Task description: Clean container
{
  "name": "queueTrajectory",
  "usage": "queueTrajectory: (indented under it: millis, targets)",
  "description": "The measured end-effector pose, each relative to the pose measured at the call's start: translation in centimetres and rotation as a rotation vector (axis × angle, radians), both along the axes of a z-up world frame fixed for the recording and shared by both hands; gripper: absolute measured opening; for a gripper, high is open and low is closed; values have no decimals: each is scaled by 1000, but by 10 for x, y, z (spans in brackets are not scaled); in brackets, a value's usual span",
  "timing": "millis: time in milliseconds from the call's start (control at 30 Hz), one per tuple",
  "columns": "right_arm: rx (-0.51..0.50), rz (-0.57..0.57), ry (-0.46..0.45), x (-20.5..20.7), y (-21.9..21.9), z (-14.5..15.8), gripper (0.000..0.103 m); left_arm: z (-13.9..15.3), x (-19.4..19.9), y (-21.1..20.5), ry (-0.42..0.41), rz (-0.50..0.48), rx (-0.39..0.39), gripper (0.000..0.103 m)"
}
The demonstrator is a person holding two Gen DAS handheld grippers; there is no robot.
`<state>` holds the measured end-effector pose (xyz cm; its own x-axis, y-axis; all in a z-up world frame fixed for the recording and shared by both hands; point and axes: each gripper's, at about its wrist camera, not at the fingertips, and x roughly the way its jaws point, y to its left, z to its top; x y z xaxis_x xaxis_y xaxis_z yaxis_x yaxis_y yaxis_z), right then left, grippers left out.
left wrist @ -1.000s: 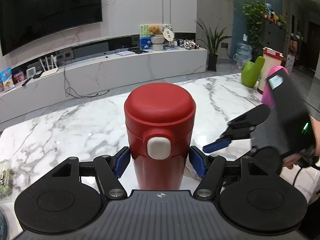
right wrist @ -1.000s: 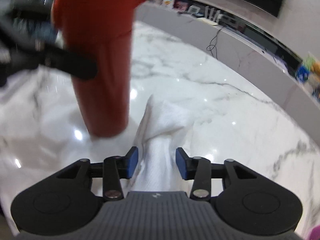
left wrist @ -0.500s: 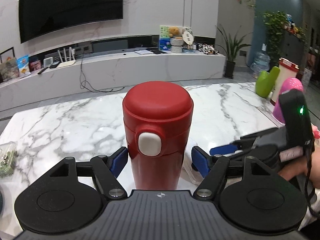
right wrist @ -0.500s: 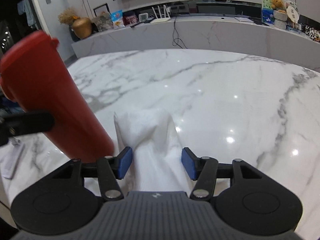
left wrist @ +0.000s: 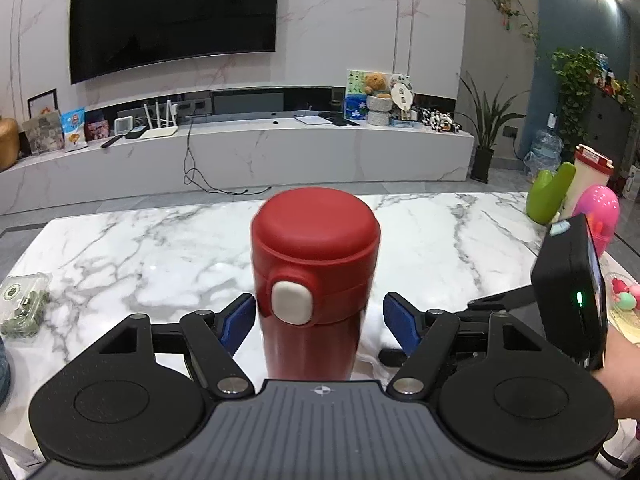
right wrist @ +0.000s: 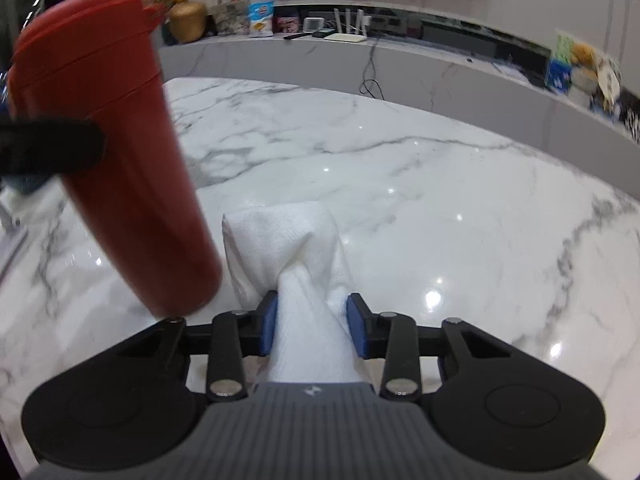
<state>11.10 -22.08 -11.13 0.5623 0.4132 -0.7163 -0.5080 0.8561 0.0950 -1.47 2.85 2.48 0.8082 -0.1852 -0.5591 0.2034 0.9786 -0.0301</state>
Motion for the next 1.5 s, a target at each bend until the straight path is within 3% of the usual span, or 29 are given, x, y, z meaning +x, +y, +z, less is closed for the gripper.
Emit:
queueTrajectory:
  millis: [200, 267, 433, 500, 733, 900, 1200, 1333, 1400, 1500]
  targets:
    - [151, -58, 68, 8, -17, 8, 32, -3, 4, 2, 10, -44, 21, 66]
    - [230, -74, 63, 9, -26, 21, 32, -4, 3, 2, 4, -75, 46, 62]
    - [462, -76, 41, 12, -45, 56, 32, -4, 6, 12, 4, -170, 61, 61]
    - [499, -38, 15, 12, -46, 68, 32, -4, 7, 14, 8, -199, 61, 61]
    - [428, 109, -47, 5, -26, 80, 32, -6, 9, 19, 15, -245, 64, 61]
    - [372, 144, -77, 0, -17, 84, 32, -7, 8, 20, 16, -249, 62, 61]
    - [157, 166, 0, 2, 9, 44, 31, -6, 10, 19, 21, -236, 57, 61]
    - [109, 170, 30, 4, 15, 28, 31, -7, 11, 18, 29, -198, 42, 65]
    - [109, 158, 40, 6, 16, 23, 31, -7, 11, 17, 43, -139, 30, 73]
    - [107, 142, 39, 8, 17, 18, 31, -7, 8, 15, 60, -70, 4, 74]
